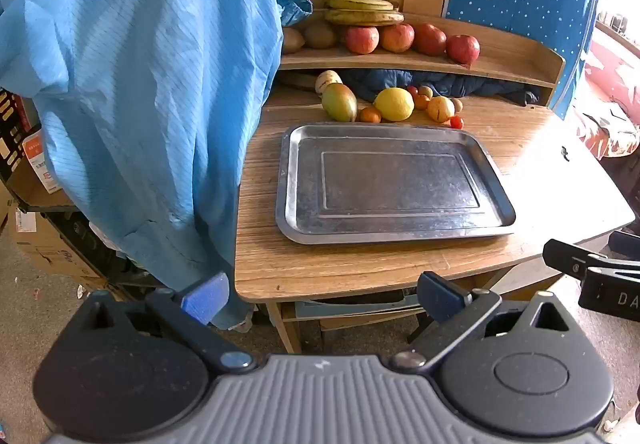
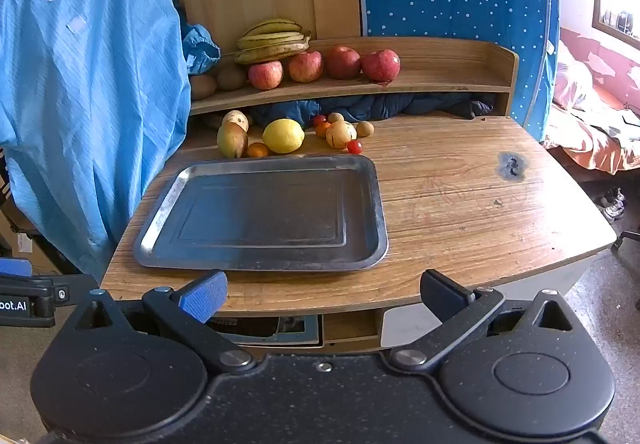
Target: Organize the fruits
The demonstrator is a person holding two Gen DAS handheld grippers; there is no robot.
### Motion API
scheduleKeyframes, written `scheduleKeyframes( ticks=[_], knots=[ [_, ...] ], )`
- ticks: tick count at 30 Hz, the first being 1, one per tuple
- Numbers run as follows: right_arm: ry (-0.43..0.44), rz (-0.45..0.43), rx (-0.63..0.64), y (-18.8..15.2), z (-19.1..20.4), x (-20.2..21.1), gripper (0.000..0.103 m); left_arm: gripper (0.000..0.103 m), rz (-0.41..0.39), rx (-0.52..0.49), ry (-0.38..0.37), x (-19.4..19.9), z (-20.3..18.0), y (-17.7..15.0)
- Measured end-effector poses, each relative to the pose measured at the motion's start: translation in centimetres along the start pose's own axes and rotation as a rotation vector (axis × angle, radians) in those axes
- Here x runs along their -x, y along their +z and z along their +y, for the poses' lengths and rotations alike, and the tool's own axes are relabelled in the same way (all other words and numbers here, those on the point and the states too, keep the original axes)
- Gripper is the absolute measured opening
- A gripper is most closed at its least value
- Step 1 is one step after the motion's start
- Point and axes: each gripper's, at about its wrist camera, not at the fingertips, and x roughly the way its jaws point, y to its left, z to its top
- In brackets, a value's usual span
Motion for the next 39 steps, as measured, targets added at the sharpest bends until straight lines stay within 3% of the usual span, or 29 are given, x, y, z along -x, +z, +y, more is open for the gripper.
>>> scheduleKeyframes(
  ticks=[39],
  knots=[
    [-0.008, 0.031, 0.003, 0.4, 0.3, -1.5, 0.102, 0.102, 0.032, 0.020, -0.002, -1.3, 0.3, 0.4]
  ],
)
